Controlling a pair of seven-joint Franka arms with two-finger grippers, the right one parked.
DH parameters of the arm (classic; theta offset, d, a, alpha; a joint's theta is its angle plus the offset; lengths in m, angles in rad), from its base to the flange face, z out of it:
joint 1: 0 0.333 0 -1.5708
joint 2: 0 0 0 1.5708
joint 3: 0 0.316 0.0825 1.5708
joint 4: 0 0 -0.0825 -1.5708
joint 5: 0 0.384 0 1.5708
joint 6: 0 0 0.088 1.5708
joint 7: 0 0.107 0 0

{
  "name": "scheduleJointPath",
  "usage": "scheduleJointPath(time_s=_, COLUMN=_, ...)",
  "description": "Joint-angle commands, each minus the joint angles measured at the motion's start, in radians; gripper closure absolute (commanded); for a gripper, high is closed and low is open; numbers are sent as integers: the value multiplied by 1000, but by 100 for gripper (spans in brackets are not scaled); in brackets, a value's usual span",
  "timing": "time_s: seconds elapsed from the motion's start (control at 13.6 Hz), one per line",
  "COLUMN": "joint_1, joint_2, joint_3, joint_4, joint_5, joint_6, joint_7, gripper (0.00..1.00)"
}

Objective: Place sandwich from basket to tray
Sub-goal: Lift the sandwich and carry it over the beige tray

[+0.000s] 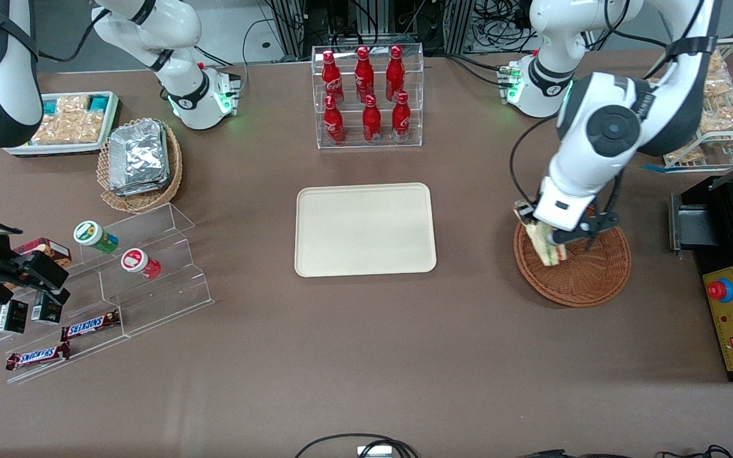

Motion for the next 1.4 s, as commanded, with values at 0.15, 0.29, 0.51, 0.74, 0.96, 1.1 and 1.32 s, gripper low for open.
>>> scheduleJointPath(time_s=0.15, joint_1=2, joint_2=31, joint_3=-149, joint_4=26, joint_5=74, joint_6=34, joint_7=10, gripper=100)
scheduleJointPath(time_s=0.29, joint_1=1, joint_2=57, joint_3=-202, joint_4=29, joint_5=113, joint_6=48, joint_7=9, gripper=100)
scheduleJointPath(time_s=0.51, joint_1=-51, joint_2=114, joint_3=-220, joint_4=28, joint_5=163, joint_6=66, joint_7=-5, gripper=100)
scheduleJointPath(time_s=0.74, joint_1=-137, joint_2=163, joint_3=-220, joint_4=29, joint_5=173, joint_6=86, joint_7=-68, gripper=100)
scheduleJointPath(time_s=0.96, joint_1=-209, joint_2=271, joint_3=-220, joint_4=32, joint_5=270, joint_6=137, joint_7=-197, gripper=100)
scheduleJointPath(time_s=1.1, joint_1=-248, joint_2=347, joint_3=-218, joint_4=37, joint_5=360, joint_6=169, joint_7=-296, gripper=100)
scheduleJointPath(time_s=1.32, joint_1=-294, joint_2=456, joint_3=-218, joint_4=70, joint_5=480, joint_6=205, joint_7=-416, gripper=100)
